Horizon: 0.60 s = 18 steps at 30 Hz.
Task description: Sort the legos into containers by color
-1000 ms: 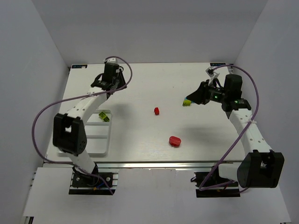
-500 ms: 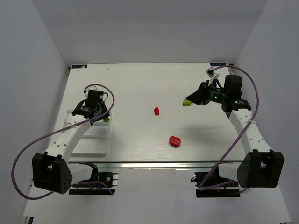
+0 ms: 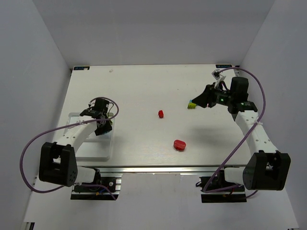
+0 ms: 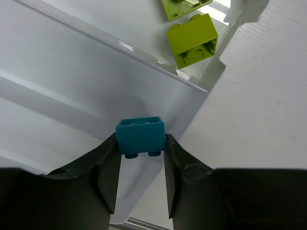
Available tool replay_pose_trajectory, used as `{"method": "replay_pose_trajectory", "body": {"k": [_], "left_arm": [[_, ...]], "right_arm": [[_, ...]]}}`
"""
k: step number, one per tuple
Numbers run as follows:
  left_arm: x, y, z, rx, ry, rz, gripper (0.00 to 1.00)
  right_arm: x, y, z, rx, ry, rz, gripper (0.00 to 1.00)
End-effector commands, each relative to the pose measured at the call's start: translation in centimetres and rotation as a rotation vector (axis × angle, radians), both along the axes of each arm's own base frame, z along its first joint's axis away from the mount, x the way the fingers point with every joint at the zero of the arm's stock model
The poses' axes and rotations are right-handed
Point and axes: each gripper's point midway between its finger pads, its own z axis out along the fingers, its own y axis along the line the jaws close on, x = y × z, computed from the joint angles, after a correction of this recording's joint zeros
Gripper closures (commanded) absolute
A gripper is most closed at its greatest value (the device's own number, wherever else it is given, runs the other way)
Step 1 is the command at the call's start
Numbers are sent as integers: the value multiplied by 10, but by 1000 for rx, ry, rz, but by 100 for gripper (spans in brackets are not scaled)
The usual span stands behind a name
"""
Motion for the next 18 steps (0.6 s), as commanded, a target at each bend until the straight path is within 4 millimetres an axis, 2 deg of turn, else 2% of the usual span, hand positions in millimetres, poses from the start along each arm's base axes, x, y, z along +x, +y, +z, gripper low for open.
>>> {"method": "replay_pose_trajectory", "body": {"k": [1,3,6,7,9,10,12,14,16,17,18], "left_arm": [[10,6,4,26,-19,17,77],[9,9,2,30,-5,25,66],[9,7,3,18,-15,20,42],[9,8,4,20,-18,19,31],[10,10,8,17,-31,27,30],[11,10,9,17,-33,25,30],[13,9,14,13,-51,20,28],[15,9,20,10,-71,16,26],[21,7,36,-5,-131,-1,28],[26,1,42,-30,-167,-21,31],[28,-2,56,-43,-221,-54,54]], "right_arm": [[3,-3,1,-6,-16,-3,50],[4,-5,0,-12,-22,0,42],[4,-6,-1,-14,-18,14,32],[2,-3,0,-11,-28,41,29],[-1,-1,-1,-20,-42,79,23],[3,-11,-1,-33,-65,72,21],[2,-12,-2,-50,-81,90,16],[4,-17,-4,-93,-129,96,16],[11,-25,-8,-165,-177,76,18],[16,-30,-11,-238,-263,96,22],[20,-34,-18,-285,-319,107,38]]}}
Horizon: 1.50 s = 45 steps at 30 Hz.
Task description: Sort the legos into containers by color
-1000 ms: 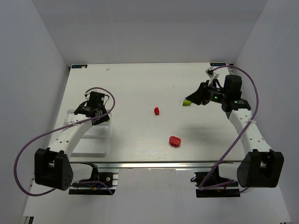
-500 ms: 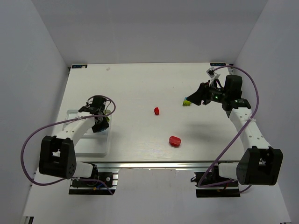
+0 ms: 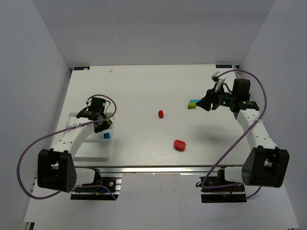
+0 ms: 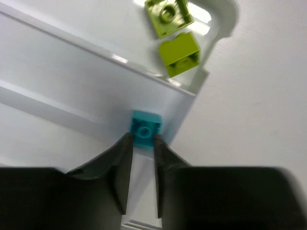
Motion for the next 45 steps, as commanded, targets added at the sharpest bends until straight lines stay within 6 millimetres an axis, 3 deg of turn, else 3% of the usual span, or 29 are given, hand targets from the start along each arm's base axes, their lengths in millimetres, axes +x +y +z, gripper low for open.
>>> {"method": "replay_pose_trajectory", "body": {"k": [1,2,3,4,5,6,7,8,9,10,12,13,16,17,22,24,34,40,45], "left_arm": [[25,-12,54,-58,-221,-90,70],[32,-29,66,-129,-286,-168,86],[33,-35,75,-138,-324,-242,100],[29,-42,87,-164,-385,-288,100],[33,-52,98,-198,-445,-340,100],[30,-63,104,-237,-477,-409,97],[28,-66,114,-247,-537,-439,88],[26,-69,117,-257,-553,-454,76],[24,-71,122,-266,-571,-466,60],[22,-70,129,-261,-597,-469,41],[20,-66,135,-247,-620,-455,33],[18,-65,137,-243,-628,-451,29],[11,-57,150,-218,-679,-423,27],[7,-56,156,-216,-706,-417,25],[-2,-53,166,-212,-757,-412,17],[-6,-53,169,-216,-771,-419,14],[-20,-51,167,-223,-780,-414,11],[-24,-51,174,-225,-817,-414,9],[-22,-51,170,-225,-801,-413,9]], "right_arm": [[13,-11,2,-178,-256,91,54],[18,-15,-5,-278,-375,178,70],[20,-15,-6,-315,-420,225,78],[15,-16,-21,-342,-388,279,77],[18,-18,-25,-414,-467,358,73],[18,-20,-30,-443,-478,408,57],[17,-21,-36,-455,-437,465,48],[23,-22,-36,-502,-504,529,19],[30,-27,-40,-537,-499,541,11],[45,-30,-44,-564,-494,556,11],[55,-40,-56,-635,-482,618,11],[71,-44,-60,-651,-464,629,11],[83,-52,-82,-666,-385,681,11],[90,-54,-76,-680,-400,693,11],[97,-52,-103,-692,-429,804,12],[105,-50,-106,-700,-441,805,12],[138,-49,-143,-690,-366,746,14],[144,-46,-160,-659,-315,712,15],[145,-45,-170,-654,-301,711,23]]}}
